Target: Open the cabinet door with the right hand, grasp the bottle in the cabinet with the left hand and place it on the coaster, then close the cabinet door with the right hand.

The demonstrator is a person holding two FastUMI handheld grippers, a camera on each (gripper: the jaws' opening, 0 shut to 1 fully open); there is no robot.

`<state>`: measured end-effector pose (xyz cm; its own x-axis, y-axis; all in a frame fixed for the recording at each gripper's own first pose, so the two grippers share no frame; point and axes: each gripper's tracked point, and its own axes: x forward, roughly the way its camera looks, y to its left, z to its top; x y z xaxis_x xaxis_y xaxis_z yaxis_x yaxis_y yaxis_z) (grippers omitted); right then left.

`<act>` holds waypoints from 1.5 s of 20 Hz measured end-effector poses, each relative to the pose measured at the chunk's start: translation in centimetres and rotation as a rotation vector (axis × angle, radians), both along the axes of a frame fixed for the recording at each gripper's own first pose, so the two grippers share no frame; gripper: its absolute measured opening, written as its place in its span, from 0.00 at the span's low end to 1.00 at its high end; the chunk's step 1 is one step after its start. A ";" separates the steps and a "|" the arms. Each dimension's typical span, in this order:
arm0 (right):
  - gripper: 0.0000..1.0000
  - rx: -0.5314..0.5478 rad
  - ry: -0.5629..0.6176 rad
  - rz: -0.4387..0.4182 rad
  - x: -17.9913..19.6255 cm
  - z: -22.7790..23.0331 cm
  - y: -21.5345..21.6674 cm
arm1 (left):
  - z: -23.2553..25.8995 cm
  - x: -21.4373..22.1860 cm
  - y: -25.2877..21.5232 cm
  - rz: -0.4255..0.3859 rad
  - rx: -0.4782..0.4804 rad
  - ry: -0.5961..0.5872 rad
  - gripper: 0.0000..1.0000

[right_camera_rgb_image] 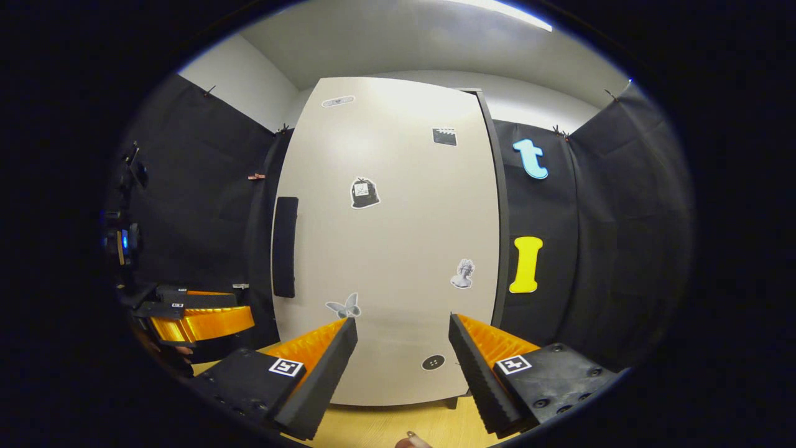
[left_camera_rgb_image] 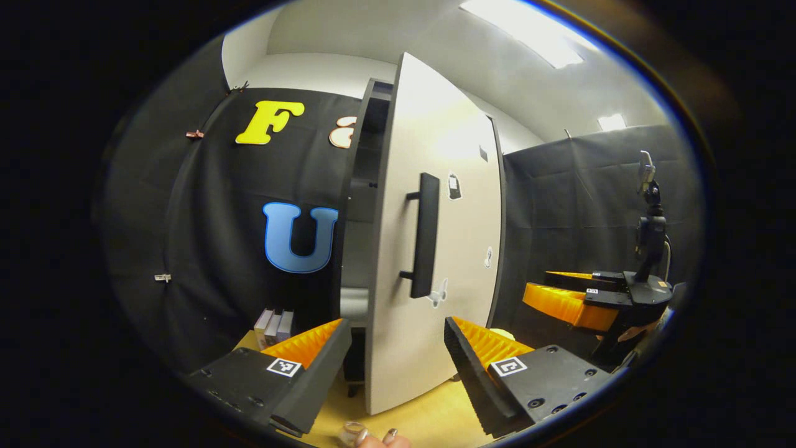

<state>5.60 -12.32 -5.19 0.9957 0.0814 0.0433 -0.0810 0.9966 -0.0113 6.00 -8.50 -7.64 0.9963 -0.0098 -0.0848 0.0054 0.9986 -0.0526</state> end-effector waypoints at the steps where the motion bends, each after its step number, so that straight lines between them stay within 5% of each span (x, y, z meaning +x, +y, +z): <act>1: 0.96 0.000 0.003 0.011 0.0 0.0 -0.3 | -0.2 0.0 -0.6 0.012 -0.004 0.001 0.95; 30: 0.96 -0.020 0.047 0.010 0.5 -0.1 -4.0 | -0.7 3.8 -5.9 -0.065 0.018 0.023 0.94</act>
